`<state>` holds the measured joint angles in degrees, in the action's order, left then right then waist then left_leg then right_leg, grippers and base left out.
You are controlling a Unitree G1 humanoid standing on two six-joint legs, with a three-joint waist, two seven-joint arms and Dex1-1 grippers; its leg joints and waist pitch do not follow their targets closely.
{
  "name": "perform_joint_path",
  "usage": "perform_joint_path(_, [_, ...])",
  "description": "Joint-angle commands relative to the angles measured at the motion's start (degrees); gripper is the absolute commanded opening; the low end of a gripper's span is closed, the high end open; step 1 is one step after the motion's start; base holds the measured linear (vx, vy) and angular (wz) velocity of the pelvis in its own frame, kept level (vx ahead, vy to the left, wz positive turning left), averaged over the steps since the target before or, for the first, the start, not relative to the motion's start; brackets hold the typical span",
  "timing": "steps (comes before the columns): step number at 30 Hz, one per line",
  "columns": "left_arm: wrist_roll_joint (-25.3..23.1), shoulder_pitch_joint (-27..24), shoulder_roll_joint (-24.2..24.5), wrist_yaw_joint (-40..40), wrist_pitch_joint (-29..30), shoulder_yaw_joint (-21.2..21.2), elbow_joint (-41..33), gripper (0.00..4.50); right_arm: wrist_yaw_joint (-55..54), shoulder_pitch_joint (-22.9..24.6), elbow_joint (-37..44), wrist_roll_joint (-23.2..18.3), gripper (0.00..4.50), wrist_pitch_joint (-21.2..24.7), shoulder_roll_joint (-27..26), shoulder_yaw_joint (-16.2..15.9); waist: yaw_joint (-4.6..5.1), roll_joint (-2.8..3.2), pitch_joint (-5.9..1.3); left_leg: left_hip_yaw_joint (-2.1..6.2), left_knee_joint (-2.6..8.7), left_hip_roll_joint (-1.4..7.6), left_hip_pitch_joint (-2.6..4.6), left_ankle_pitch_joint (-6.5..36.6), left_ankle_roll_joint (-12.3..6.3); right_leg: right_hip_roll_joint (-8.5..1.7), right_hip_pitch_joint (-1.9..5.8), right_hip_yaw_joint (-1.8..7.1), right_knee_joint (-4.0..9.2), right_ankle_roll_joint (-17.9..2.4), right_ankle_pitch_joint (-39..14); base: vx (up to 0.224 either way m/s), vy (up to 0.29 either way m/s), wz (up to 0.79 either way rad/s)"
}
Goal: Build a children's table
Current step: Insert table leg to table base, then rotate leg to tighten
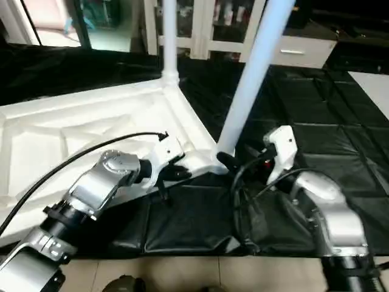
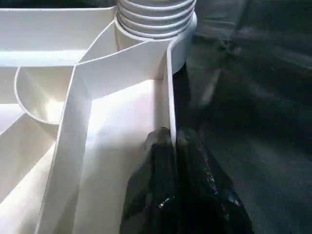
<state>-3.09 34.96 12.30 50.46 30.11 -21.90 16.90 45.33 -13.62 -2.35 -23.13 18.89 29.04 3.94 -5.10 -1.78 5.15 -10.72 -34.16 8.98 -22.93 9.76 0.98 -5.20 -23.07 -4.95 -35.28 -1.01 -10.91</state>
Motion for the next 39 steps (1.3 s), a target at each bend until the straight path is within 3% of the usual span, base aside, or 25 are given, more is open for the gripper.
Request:
perform_joint_path(1, [2.13, -0.41, 0.03, 1.31, -1.94, 0.0, -3.06, 0.0, 2.0, -0.63, 1.49, -1.29, 4.47, 1.52, 1.79, 0.52, -0.06, -0.94, -4.83, 1.72, 3.63, 4.9, 1.64, 6.74, -5.88, -4.89, 3.28, 3.39, 3.92, -13.79, -5.86, 0.0, 0.0, 0.0])
perform_joint_path(8, [3.21, -2.69, 1.96, 4.31, -1.5, -0.69, -7.24, 0.0, 7.78, -0.48, 0.75, -1.31, 4.47, 1.04, 5.54, 0.17, -0.12, -0.92, -4.82, 1.63, 3.55, 4.81, 1.59, 8.13, -5.26, -4.88, 2.97, 3.36, 4.29, -12.8, -9.11, 0.0, 0.0, 0.0])
perform_joint_path(11, [3.67, -3.65, 3.44, 6.5, -2.1, -1.24, -8.97, 0.0, 9.96, -0.9, -0.8, -1.41, 4.47, -0.16, 5.86, -0.08, -0.19, -0.56, -5.02, 1.63, 3.44, 4.79, 1.63, 7.49, -5.33, -4.79, 2.95, 3.33, 4.05, -13.21, -7.79, 0.0, 0.0, 0.0])
perform_joint_path(16, [3.99, -4.67, 4.62, 7.7, -1.01, -1.51, -11.04, 0.0, 12.42, -1.09, -2.65, -0.6, 4.47, -2.47, 6.36, -1.31, -0.32, -0.6, -5.05, 1.44, 3.35, 4.82, 1.76, 8.14, -5.08, -4.8, 2.86, 3.32, 3.99, -13.7, -7.83, 0.0, 0.0, 0.0])
perform_joint_path(24, [4.46, -5.11, 5.48, 8.8, -0.57, -2.02, -12.62, 0.0, 15.03, -2.68, -5.76, 1.73, 4.47, -4.84, 6.43, -2.94, -0.24, -0.71, -5.0, 1.31, 3.37, 4.85, 1.79, 9.73, -3.86, -4.79, 2.76, 3.28, 4.27, -12.82, -10.7, 0.0, 0.0, 0.0])
perform_joint_path(32, [4.51, -5.19, 5.69, 9.09, -0.24, -2.26, -13.24, 0.0, 16.12, -4.75, -8.46, 3.03, 4.47, -6.97, 6.03, -4.52, -0.28, -0.73, -5.19, 1.2, 3.18, 4.79, 1.77, 7.92, -4.53, -4.66, 2.81, 3.26, 3.86, -13.45, -8.09, 0.0, 0.0, 0.0])
perform_joint_path(39, [4.59, -5.15, 5.82, 9.19, 0.01, -2.47, -13.47, 0.0, 18.05, -5.57, -10.24, 3.86, 3.79, -8.04, 6.06, -5.3, -0.38, -0.79, -5.06, 1.19, 3.16, 4.81, 1.76, 8.52, -4.77, -4.64, 2.76, 3.26, 3.96, -13.25, -9.07, 0.0, 0.0, 0.0])
